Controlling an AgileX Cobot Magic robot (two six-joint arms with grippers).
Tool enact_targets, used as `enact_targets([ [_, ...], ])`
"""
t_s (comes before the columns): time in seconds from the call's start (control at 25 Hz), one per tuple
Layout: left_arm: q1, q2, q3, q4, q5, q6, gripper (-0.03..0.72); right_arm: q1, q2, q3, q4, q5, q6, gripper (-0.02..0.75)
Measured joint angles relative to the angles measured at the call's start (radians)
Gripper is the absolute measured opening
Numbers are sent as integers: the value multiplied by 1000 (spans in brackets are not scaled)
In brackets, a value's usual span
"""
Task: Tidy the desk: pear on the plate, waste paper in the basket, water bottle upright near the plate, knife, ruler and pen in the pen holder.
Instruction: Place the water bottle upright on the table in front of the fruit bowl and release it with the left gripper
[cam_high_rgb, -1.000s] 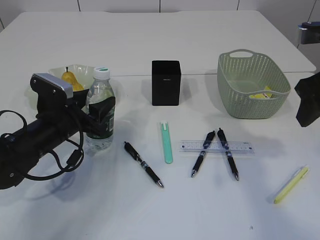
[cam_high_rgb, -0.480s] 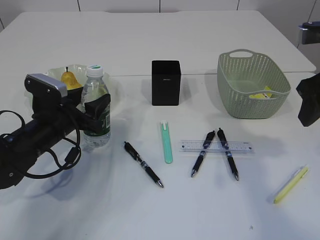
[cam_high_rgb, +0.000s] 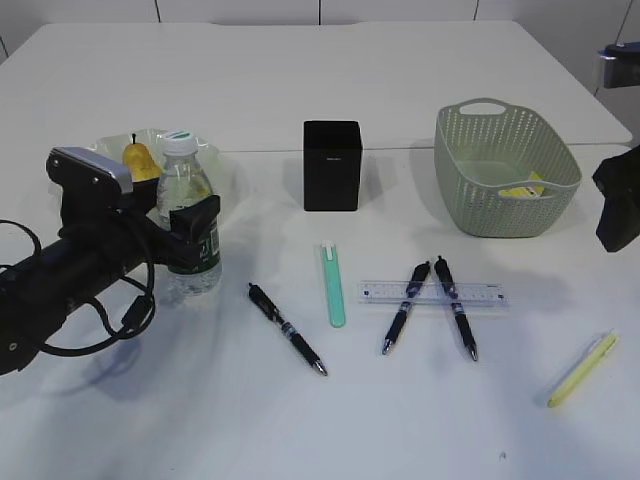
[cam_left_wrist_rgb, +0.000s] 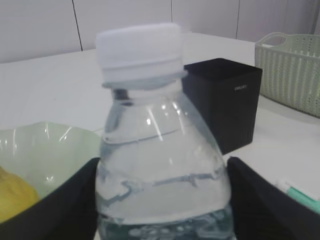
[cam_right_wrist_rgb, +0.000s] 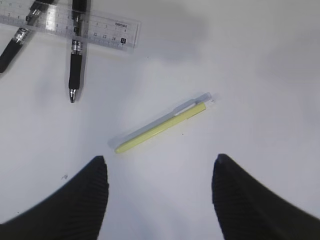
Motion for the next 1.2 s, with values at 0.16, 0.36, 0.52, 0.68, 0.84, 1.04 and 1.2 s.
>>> enact_targets([
  [0.16, 2, -25, 7, 30, 51, 0, 529, 0, 0, 0, 0, 0, 0, 477],
  [0.36, 2, -63, 11, 38, 95, 2, 532, 0, 0, 0, 0, 0, 0, 477],
  [0.52, 2, -98, 13, 41, 97, 2, 538, 0, 0, 0, 0, 6, 0, 477],
  [0.68, 2, -145, 13, 48, 97, 2, 540, 0, 0, 0, 0, 10, 0, 477],
  [0.84, 4, -206, 13, 51, 97, 2, 540, 0, 0, 0, 0, 10, 0, 477],
  [1.04, 4, -272, 13, 51, 97, 2, 541, 0, 0, 0, 0, 10, 0, 477],
  [1.2, 11, -314, 16, 54, 99, 2, 541, 0, 0, 0, 0, 10, 0, 477],
])
